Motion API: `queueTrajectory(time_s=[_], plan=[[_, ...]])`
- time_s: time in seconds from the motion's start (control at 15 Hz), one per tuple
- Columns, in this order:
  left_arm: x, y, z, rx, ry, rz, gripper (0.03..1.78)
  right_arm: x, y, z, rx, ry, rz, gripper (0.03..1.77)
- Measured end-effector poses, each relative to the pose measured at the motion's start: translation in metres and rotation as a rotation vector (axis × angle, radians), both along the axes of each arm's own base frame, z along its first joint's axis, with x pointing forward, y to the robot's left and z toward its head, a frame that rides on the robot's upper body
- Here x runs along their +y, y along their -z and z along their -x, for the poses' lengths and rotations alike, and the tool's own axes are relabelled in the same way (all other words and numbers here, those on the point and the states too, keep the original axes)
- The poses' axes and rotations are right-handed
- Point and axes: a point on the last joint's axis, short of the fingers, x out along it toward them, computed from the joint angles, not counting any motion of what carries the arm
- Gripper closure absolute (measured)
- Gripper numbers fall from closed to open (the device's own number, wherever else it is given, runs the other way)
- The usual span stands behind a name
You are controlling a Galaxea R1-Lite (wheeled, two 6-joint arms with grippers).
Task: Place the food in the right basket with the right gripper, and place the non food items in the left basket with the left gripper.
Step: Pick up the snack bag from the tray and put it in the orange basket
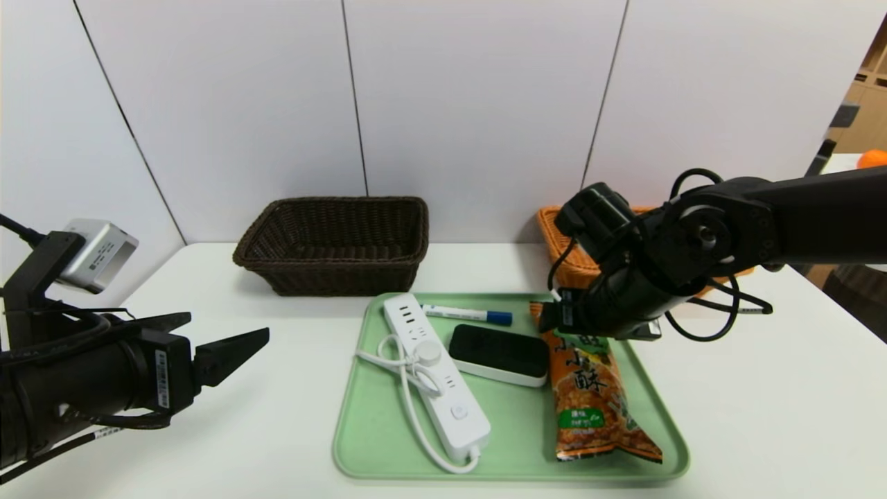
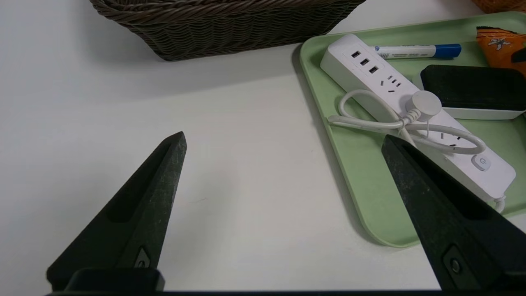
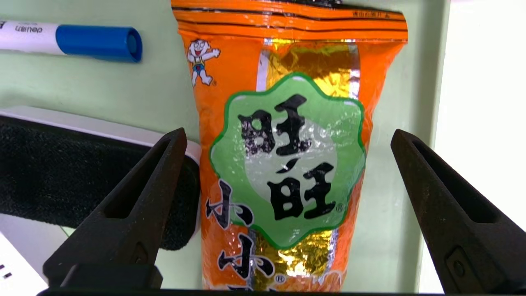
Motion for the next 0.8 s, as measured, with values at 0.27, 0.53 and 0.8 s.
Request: queueTrajectory(time_s=[0.27,0.53,0.8], plan=[[0.0,0.0,0.0,0.001,0.0,0.0,0.12,0.0,0.002,-0.002,0.003,0.004,0.002,0.09],[0.0,0.001,0.0,0.002,-0.001,-0.001,0.12,0.0,0.009,-0.003,0.022,0.01,0.011,0.09],[0.0,0.002,0.001,0.006,-0.001,-0.001,0.12,0.0,0.015,-0.004,0.014,0.013,0.006,0.09]])
